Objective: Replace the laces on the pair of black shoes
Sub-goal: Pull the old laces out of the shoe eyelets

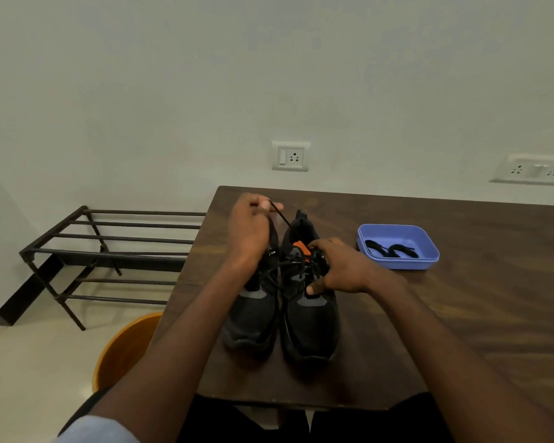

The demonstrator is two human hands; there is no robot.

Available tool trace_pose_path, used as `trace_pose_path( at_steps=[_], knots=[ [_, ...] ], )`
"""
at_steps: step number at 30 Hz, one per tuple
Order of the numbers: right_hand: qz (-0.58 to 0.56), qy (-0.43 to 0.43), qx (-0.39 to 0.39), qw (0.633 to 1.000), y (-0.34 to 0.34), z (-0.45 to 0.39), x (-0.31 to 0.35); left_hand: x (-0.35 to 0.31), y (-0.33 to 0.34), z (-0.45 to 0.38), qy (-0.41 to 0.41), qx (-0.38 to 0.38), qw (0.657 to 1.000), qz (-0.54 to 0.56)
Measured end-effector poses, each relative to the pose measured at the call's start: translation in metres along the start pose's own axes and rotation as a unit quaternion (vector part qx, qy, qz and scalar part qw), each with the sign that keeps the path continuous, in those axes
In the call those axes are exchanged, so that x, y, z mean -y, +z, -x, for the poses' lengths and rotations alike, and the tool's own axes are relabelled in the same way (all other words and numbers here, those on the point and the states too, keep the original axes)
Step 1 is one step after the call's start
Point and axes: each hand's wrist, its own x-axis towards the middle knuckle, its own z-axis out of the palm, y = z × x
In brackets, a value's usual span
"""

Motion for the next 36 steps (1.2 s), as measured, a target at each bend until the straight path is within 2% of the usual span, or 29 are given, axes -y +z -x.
trace_pose_path(
  at_steps=[2, 3, 5, 7, 8, 11, 13, 15, 20, 22, 24, 26, 27, 29, 31, 32, 34, 36],
  knots=[
    [0.002, 0.001, -0.001, 1.000, 0.000, -0.001, 0.001, -0.010, -0.006, 0.002, -0.074, 0.030, 0.980, 0.184],
    [0.005, 0.003, -0.003, 1.000, 0.000, -0.001, 0.001, -0.013, -0.007, 0.004, -0.082, 0.039, 0.976, 0.199],
    [0.008, 0.005, -0.003, 1.000, 0.000, -0.001, 0.003, -0.010, -0.004, 0.006, -0.064, 0.040, 0.989, 0.123],
    [0.007, 0.006, -0.002, 1.000, 0.001, -0.001, 0.002, -0.002, 0.000, 0.004, 0.002, 0.056, 0.997, -0.048],
    [0.005, 0.007, -0.002, 1.000, 0.001, -0.001, 0.002, 0.000, 0.000, 0.003, 0.053, 0.083, 0.985, -0.141],
    [0.005, 0.005, -0.003, 1.000, 0.000, -0.002, 0.001, 0.005, 0.001, 0.012, 0.148, 0.182, 0.912, -0.337],
    [0.005, 0.007, -0.006, 1.000, -0.001, -0.003, 0.001, 0.006, 0.002, 0.015, 0.181, 0.162, 0.886, -0.395],
    [0.003, 0.007, -0.007, 1.000, -0.001, -0.003, 0.002, 0.007, 0.001, 0.012, 0.191, 0.121, 0.883, -0.411],
    [-0.003, 0.007, -0.003, 1.000, -0.001, -0.004, 0.001, 0.010, 0.002, 0.008, 0.203, 0.125, 0.836, -0.494],
    [-0.007, 0.007, -0.002, 1.000, -0.001, -0.003, 0.002, 0.013, 0.005, 0.010, 0.194, 0.088, 0.850, -0.481],
    [-0.014, 0.010, 0.002, 1.000, -0.001, -0.004, 0.001, 0.012, 0.007, 0.009, 0.140, 0.060, 0.903, -0.403],
    [-0.016, 0.013, 0.003, 1.000, -0.001, -0.005, -0.001, 0.007, 0.005, 0.004, 0.031, 0.039, 0.973, -0.226],
    [-0.015, 0.013, 0.003, 1.000, -0.001, -0.006, -0.002, 0.003, 0.002, 0.002, -0.028, 0.033, 0.992, -0.118],
    [-0.012, 0.011, 0.003, 1.000, -0.001, -0.006, -0.002, -0.008, -0.010, 0.000, -0.087, 0.047, 0.995, 0.008],
    [-0.014, 0.008, 0.003, 1.000, 0.000, -0.007, -0.002, -0.017, -0.024, 0.000, -0.075, 0.100, 0.992, 0.005],
    [-0.025, 0.006, 0.000, 1.000, 0.001, -0.010, -0.002, -0.020, -0.030, 0.000, -0.060, 0.133, 0.989, -0.032],
    [-0.057, -0.007, -0.027, 0.998, 0.003, -0.015, -0.002, -0.024, -0.036, 0.002, -0.031, 0.209, 0.964, -0.160],
    [-0.058, -0.012, -0.089, 0.994, 0.006, -0.020, -0.001, -0.024, -0.036, 0.004, -0.009, 0.261, 0.922, -0.285]
  ],
)
